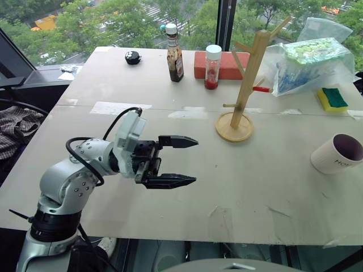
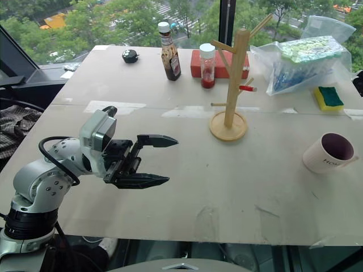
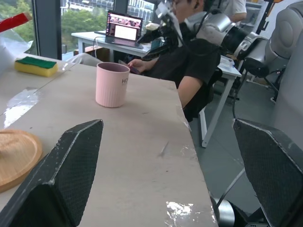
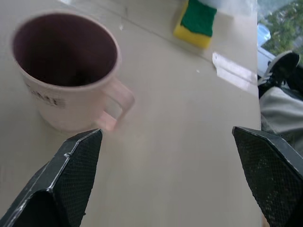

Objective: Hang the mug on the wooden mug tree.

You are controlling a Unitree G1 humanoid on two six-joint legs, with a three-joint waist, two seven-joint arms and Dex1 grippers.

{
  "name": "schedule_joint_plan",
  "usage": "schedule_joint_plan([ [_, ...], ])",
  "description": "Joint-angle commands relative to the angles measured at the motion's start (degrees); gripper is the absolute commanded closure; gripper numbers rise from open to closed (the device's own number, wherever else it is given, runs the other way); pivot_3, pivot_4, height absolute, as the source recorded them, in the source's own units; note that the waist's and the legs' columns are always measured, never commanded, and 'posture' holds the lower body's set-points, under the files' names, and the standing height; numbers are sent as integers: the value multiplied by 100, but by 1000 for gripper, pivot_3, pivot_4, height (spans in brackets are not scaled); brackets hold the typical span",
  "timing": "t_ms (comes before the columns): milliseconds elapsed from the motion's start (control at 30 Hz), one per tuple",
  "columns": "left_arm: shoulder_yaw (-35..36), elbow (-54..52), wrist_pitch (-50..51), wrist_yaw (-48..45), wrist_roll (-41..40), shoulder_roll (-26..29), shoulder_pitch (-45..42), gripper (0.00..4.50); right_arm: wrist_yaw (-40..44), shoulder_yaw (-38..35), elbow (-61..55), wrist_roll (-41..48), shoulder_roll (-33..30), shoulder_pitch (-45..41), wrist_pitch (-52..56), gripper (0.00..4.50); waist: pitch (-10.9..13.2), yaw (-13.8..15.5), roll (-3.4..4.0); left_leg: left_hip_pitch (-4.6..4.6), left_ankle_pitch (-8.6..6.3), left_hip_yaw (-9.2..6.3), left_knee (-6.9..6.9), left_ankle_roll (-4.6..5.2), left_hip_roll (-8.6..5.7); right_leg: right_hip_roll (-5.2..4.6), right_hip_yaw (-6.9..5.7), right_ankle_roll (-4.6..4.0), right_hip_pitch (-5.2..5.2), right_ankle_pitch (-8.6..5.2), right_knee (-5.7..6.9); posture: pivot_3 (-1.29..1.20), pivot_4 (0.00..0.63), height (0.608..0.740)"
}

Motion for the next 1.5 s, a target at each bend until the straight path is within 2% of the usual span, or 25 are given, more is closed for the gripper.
schedule_joint_plan([
  [33, 97, -35, -178, -89, 85, 49, 63, 0, -205, 459, 704, -216, -32, -516, -446, 45, 1, -8, 4, 3, 0, 1, 0, 0, 0, 2, 3, 0, 0, 0, 2, 0, 150, 740],
  [267, 229, -173, -195, 78, 88, 77, 230, 0, -373, 1081, 1451, -276, 149, -1263, -796, 45, 4, 24, 15, 1, 1, 0, 0, -2, 2, 0, 3, 0, -4, 0, 5, 0, 150, 740],
  [833, 390, -417, -163, 442, 12, 176, 393, 0, -765, 1867, 2722, -155, 796, -2844, -1007, 45, 4, 2, 19, 5, 2, 3, 1, -3, 2, -23, 3, 0, -4, 0, 13, 0, 150, 740],
  [900, 412, -419, -157, 469, 3, 183, 409, 0, -776, 1964, 2945, -177, 872, -3042, -1107, 547, 4, 7, 20, 4, 2, 3, 2, -3, 2, -24, 3, 0, -4, 0, 13, 0, 150, 740],
  [1000, 446, -427, -147, 498, 0, 199, 433, 0, -708, 2079, 3203, -149, 948, -3305, -1193, 1645, 4, 10, 20, 4, 2, 3, 2, -3, 2, -26, 1, 0, -4, 0, 13, 0, 150, 740],
  [1167, 480, -513, -82, 605, -42, 201, 444, 0, -529, 2203, 3268, -58, 1079, -3460, -1334, 4126, 4, 10, 20, 4, 2, 3, 2, -3, 2, -27, 0, 0, -4, 0, 13, 0, 150, 740],
  [1200, 482, -525, -76, 621, -47, 200, 452, 0, -512, 2198, 3247, -31, 1091, -3462, -1335, 4440, 5, 12, 20, 3, 2, 3, 2, -3, 2, -28, 0, 0, -4, 0, 12, 0, 150, 740],
  [1500, 459, -523, -49, 716, -75, 166, 461, 0, -543, 2040, 2556, 254, 1150, -3128, -1214, 4440, 5, 9, 21, 4, 2, 3, 1, -3, 3, -30, 0, 0, -4, 0, 13, 0, 150, 740],
])
